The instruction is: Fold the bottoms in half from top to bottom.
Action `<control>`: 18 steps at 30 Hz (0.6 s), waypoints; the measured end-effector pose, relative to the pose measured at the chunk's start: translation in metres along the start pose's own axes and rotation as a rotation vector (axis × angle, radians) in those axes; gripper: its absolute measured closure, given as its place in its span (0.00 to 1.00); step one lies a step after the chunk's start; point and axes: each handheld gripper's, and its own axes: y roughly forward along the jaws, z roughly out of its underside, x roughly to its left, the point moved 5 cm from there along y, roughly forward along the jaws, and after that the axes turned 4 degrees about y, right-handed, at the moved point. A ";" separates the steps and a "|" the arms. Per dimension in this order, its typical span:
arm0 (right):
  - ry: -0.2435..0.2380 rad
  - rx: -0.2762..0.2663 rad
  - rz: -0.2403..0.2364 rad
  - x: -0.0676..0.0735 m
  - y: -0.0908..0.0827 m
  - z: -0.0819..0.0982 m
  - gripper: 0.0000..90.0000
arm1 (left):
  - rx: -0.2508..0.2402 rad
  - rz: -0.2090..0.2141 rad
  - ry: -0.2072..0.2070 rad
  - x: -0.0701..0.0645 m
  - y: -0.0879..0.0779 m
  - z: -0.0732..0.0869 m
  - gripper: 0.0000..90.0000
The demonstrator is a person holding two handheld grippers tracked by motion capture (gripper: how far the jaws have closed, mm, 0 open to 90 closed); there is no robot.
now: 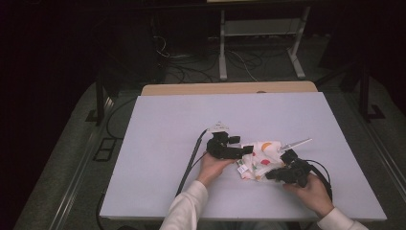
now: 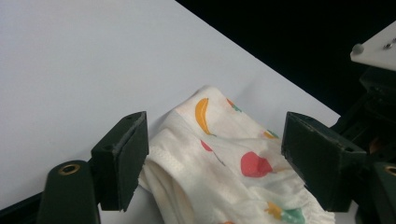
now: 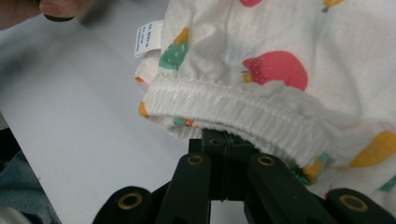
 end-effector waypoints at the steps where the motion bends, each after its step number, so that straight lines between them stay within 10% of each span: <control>1: -0.001 -0.004 -0.006 0.000 0.000 0.000 0.95 | 0.000 0.001 0.002 0.000 0.000 0.000 0.24; 8: -0.011 0.001 -0.037 0.008 -0.011 0.005 0.72 | 0.018 -0.002 -0.010 0.000 0.001 -0.001 0.16; 18: -0.025 -0.144 -0.118 0.012 -0.059 -0.008 0.48 | 0.057 -0.028 -0.006 0.003 0.003 -0.001 0.09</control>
